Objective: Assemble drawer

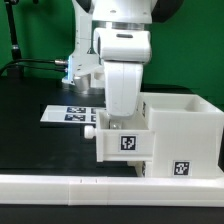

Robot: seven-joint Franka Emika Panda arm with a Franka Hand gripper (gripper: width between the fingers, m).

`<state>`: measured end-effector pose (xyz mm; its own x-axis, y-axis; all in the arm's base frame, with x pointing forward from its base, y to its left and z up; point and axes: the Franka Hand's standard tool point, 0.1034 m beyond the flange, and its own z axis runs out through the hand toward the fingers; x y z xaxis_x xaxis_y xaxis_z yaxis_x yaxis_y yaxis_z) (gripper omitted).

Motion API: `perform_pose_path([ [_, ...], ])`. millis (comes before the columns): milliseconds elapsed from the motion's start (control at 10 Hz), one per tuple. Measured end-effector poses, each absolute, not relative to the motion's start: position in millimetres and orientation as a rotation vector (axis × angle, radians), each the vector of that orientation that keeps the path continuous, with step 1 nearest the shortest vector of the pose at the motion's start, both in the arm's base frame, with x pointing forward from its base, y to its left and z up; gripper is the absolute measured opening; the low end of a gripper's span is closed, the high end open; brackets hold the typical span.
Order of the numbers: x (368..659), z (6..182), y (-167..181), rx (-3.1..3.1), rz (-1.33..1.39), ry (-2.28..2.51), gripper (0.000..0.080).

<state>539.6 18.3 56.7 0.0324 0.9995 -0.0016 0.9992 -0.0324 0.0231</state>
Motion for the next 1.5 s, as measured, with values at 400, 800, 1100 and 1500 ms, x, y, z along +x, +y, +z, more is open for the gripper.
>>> perform_pose_path([
  [400, 539.7, 56.4, 13.4, 2.124, -0.014, 2.312, 0.0042],
  [800, 542.8, 63.4, 12.3, 2.123, -0.005, 2.299, 0.0292],
  [1100, 551.3, 89.6, 0.1, 2.112, 0.011, 2.263, 0.0538],
  [1500, 550.3, 103.5, -47.8, 2.045, -0.066, 2.350, 0.0648],
])
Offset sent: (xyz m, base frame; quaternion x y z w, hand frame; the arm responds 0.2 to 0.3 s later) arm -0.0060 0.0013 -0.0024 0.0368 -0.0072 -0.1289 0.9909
